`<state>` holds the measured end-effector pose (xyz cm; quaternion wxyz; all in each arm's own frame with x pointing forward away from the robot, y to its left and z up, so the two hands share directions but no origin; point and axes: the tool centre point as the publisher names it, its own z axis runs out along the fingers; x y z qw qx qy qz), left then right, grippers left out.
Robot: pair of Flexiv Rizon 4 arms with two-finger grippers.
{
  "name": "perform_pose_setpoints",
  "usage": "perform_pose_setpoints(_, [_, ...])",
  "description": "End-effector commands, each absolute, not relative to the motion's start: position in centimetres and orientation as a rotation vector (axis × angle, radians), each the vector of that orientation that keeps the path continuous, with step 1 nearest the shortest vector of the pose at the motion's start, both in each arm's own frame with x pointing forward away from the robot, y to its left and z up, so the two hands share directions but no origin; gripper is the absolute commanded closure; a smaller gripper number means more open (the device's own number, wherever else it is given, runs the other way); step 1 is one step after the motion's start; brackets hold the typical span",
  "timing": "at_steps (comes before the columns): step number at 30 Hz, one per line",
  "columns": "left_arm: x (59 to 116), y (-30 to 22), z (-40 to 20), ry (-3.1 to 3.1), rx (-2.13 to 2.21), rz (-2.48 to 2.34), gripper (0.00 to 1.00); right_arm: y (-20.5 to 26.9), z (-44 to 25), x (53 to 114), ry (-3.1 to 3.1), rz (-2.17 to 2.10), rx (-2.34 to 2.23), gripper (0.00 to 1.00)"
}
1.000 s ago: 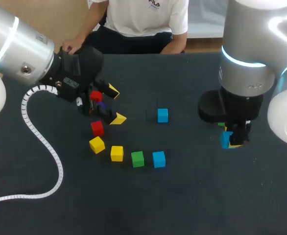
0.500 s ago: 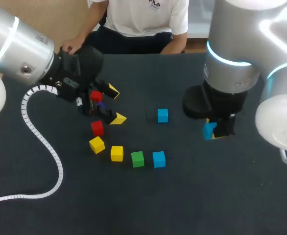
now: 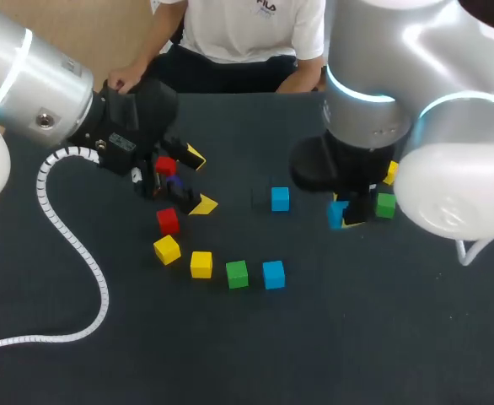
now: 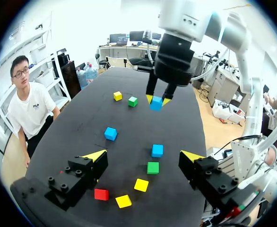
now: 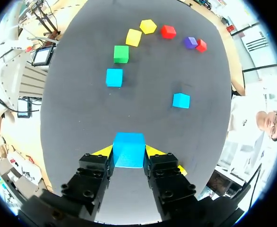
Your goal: Place the blue cubes, place green cubes on the blue cubes, place the yellow cubes on the green cubes, then place the red cubes on the yellow cubes, and place purple cube on the red cubes.
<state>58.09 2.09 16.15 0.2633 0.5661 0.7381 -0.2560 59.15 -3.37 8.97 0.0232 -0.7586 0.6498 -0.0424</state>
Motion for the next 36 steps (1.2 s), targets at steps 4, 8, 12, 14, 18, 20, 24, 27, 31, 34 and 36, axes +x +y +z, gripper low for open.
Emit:
perform_pose_setpoints(4, [58.2,2.0,16.2,2.0,1.535,-0.691,0.0,-2.6,8.1,61.4,2.01,-0.089,-2.364,1.0])
perform_pose_setpoints(8, [58.2,2.0,16.2,2.0,1.535,-0.691,0.0,-2.3,7.6,62.2,1.99,-0.074,-2.367,1.0])
perform_pose_setpoints(12, [58.2,2.0,16.2,2.0,1.535,-0.691,0.0,-2.1,6.6,62.8,1.954,-0.068,-2.39,1.0])
perform_pose_setpoints(14, [58.2,2.0,16.2,2.0,1.535,-0.691,0.0,-2.1,6.1,63.1,1.943,-0.054,-2.403,1.0])
perform_pose_setpoints(18, [58.2,2.0,16.2,2.0,1.535,-0.691,0.0,-2.1,5.4,63.4,1.924,-0.024,-2.404,1.0])
perform_pose_setpoints(20, [58.2,2.0,16.2,2.0,1.535,-0.691,0.0,-2.2,5.2,63.5,1.922,-0.021,-2.403,1.0])
perform_pose_setpoints(24, [58.2,2.0,16.2,2.0,1.535,-0.691,0.0,-2.2,5.3,63.7,1.92,-0.023,-2.399,1.0])
perform_pose_setpoints(27, [58.2,2.0,16.2,2.0,1.535,-0.691,0.0,-2.1,5.7,63.7,1.926,-0.045,-2.408,1.0])
perform_pose_setpoints(31, [58.2,2.0,16.2,2.0,1.535,-0.691,0.0,-2.4,6.7,63.5,1.961,-0.08,-2.39,1.0])
perform_pose_setpoints(34, [58.2,2.0,16.2,2.0,1.535,-0.691,0.0,-2.5,7.1,63.4,1.988,-0.097,-2.389,1.0])
perform_pose_setpoints(36, [58.2,2.0,16.2,2.0,1.535,-0.691,0.0,-2.5,7.1,63.4,1.988,-0.097,-2.389,1.0])
